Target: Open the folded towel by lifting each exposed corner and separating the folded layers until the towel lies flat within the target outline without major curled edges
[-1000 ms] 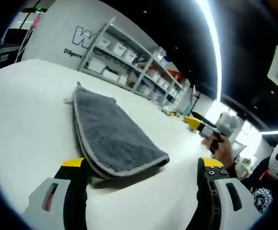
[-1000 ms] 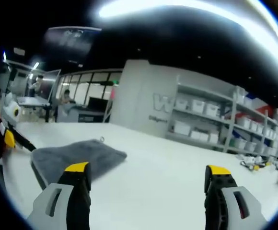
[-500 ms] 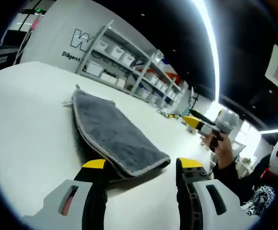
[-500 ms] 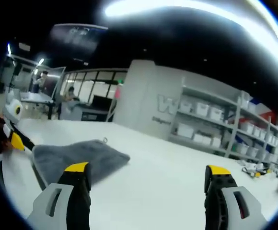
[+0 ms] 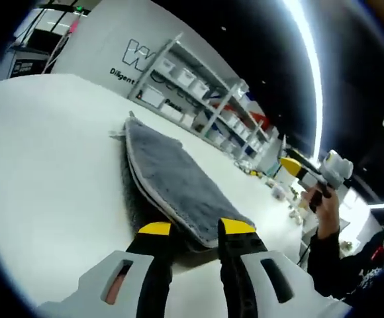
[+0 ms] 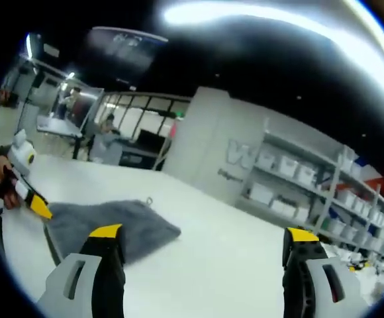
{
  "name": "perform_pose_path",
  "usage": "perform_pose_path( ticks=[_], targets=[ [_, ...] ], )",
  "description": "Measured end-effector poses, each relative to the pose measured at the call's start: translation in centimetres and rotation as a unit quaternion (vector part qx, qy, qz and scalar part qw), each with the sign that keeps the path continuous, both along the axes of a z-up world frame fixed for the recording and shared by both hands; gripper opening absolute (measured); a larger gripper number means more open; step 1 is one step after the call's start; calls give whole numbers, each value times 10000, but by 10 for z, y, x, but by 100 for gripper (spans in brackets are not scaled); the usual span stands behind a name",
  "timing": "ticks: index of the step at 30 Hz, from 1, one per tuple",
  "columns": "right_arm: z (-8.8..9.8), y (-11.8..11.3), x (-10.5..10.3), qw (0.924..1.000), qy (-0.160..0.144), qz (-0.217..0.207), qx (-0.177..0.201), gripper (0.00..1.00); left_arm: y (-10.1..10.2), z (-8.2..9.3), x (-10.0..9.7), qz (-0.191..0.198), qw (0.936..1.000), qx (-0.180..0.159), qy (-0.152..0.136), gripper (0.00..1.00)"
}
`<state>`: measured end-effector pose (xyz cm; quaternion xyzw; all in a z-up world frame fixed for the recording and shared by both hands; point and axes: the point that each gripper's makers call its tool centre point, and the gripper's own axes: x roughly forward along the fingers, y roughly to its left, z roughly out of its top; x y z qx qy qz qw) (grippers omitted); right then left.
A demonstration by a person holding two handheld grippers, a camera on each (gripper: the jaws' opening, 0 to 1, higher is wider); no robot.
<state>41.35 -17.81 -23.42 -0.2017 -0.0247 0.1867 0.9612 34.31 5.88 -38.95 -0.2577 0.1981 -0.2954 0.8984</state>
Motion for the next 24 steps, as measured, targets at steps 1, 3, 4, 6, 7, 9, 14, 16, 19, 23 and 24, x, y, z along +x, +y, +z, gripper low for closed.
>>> perform_pose_path(
  ticks=[1, 3, 4, 6, 7, 9, 14, 16, 19, 23, 24],
  targets=[
    [2, 2, 1, 9999, -18, 53, -104, 99, -2, 4, 1, 9, 9998, -187, 7, 21],
    [10, 3, 6, 9996, -142, 83, -228, 99, -3, 6, 2, -26, 9998, -180, 1, 18],
    [13, 2, 10, 9993, -113, 95, -350, 99, -3, 7, 4, -11, 9998, -194, -7, 17],
    [15, 1, 15, 9980, -45, 155, -610, 99, -3, 6, 7, 1, 9997, -227, 28, 13],
    [17, 0, 17, 9969, 25, 183, -760, 99, -2, 5, 8, 25, 9997, -226, 39, 12],
    [26, 1, 22, 9948, 4, 245, -986, 99, -1, 6, 9, 53, 9997, -245, 38, 11],
    [61, 7, 35, 9905, -49, 483, -1286, 99, 0, 8, 14, 284, 9989, -374, 6, 6],
    [72, 10, 40, 9899, -64, 526, -1316, 99, 2, 11, 16, 386, 9981, -470, -42, 5],
    [89, 15, 49, 9877, -130, 606, -1439, 99, 4, 13, 16, 498, 9968, -616, -71, 5],
    [106, 26, 59, 9816, 114, 941, -1655, 100, 5, 12, 15, 663, 9947, -783, -28, 5],
    [112, 27, 62, 9783, 139, 1020, -1798, 100, 5, 12, 15, 672, 9947, -782, -25, 5]
  ],
)
